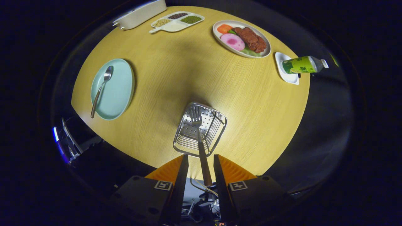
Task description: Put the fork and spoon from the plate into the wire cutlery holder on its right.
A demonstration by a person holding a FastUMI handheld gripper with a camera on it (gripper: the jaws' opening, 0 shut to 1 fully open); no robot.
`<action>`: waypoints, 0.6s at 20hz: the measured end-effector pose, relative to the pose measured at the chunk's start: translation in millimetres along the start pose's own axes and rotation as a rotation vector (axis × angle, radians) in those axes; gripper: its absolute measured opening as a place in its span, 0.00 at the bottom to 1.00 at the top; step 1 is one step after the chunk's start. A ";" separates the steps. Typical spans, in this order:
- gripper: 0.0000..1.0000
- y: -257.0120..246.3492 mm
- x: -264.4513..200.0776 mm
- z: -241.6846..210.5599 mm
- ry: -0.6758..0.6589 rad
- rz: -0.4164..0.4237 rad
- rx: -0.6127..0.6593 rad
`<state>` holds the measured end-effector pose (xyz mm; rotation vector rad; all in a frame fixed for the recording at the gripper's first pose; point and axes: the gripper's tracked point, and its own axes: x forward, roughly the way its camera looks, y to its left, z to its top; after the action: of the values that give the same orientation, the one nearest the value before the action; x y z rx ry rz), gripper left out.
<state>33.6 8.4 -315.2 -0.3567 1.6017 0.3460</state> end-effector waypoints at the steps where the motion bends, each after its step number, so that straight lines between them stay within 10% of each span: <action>1: 0.51 4.2 -7.6 2.8 -0.056 -0.001 0.006; 12: 0.52 191.1 -57.7 87.9 -0.560 0.199 0.039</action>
<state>33.9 219.8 -261.5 -0.0559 1.0908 0.5156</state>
